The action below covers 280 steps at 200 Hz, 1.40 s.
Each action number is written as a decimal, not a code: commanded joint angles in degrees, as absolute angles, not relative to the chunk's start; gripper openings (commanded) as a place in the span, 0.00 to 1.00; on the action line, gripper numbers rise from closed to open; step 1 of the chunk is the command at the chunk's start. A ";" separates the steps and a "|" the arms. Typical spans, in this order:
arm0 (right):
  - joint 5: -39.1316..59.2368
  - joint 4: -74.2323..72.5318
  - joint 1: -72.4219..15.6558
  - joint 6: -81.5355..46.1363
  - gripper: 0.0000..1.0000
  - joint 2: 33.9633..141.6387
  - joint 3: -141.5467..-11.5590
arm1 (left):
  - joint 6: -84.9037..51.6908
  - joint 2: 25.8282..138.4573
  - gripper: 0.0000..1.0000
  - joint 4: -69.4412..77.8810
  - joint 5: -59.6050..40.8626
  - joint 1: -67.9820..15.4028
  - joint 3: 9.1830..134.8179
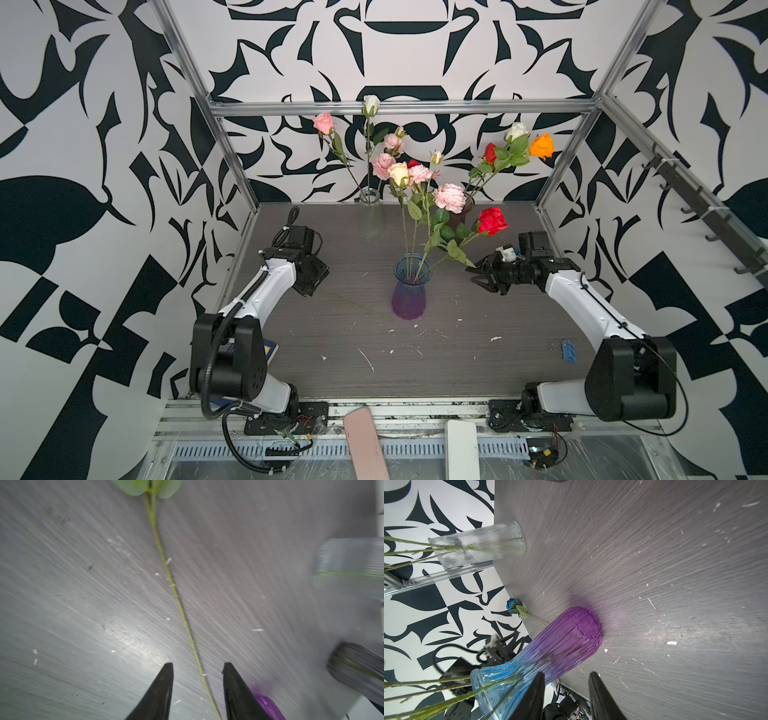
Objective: Arrange the flowers into the vase
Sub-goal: 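Lower the left gripper to the blue rose stem and close on it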
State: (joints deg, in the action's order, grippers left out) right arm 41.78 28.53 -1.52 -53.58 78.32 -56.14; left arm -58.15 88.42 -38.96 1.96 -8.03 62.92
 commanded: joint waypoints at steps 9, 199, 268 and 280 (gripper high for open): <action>42.10 27.92 -1.27 -52.73 0.39 78.86 -58.89 | -59.08 93.75 0.45 -43.79 6.46 -5.79 67.08; 42.14 28.04 2.57 -51.86 0.39 86.35 -64.56 | -48.33 118.25 0.42 -52.04 13.71 -0.07 86.38; 42.27 28.04 2.81 -51.86 0.39 87.27 -65.43 | -47.28 119.54 0.15 -52.13 14.08 0.34 86.53; 42.36 28.04 2.81 -51.86 0.39 87.45 -65.66 | -47.45 119.06 0.10 -52.05 13.63 0.45 86.48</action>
